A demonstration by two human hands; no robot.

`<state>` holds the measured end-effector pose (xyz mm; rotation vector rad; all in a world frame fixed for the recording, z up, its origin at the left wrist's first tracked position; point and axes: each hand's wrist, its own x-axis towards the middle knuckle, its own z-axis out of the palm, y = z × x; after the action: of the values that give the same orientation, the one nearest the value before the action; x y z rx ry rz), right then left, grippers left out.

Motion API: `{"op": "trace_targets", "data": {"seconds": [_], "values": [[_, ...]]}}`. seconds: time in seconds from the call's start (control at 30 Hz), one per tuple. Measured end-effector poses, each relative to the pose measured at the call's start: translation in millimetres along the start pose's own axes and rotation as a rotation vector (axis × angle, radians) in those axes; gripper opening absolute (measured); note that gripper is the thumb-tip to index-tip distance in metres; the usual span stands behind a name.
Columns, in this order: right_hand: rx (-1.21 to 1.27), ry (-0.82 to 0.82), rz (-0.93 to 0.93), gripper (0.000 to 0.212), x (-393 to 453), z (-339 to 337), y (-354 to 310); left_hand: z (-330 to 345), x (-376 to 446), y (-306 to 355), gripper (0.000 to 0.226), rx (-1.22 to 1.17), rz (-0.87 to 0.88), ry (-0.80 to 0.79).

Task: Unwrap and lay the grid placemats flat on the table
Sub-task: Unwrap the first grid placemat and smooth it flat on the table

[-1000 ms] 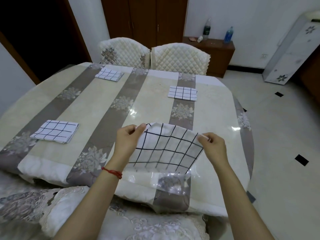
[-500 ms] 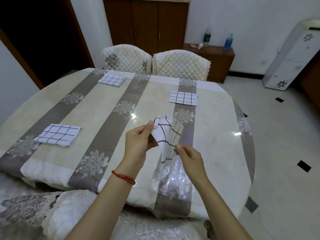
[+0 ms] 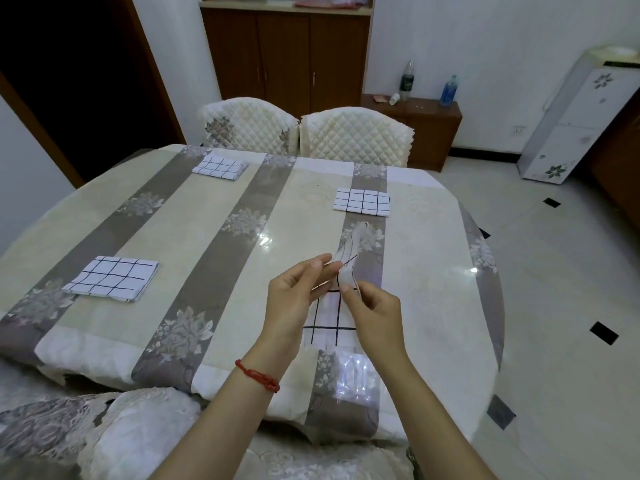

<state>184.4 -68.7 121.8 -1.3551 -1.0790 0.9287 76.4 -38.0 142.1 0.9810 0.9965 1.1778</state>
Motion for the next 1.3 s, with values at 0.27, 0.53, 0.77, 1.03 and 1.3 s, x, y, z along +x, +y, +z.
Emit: {"op": "trace_targets", "data": {"seconds": [0.27, 0.53, 0.77, 1.03, 1.3], "values": [[0.121, 0.146, 0.251, 0.028, 16, -6, 5, -24, -13, -20, 0.032, 0.572, 0.229, -0.211], [0.115, 0.199, 0.250, 0.046, 25, -5, 10, -29, -17, -34, 0.055, 0.825, 0.445, -0.221], [0.122, 0.202, 0.219, 0.037, 26, -7, 7, -24, -11, -40, 0.020, 0.786, 0.500, -0.035], [0.099, 0.155, 0.190, 0.048, 31, -18, 12, -25, -3, -33, 0.019, 0.494, 0.181, 0.048], [-0.048, 0.013, 0.264, 0.032, 44, -60, 14, -61, 29, -13, 0.023, 0.301, 0.084, 0.320]]}}
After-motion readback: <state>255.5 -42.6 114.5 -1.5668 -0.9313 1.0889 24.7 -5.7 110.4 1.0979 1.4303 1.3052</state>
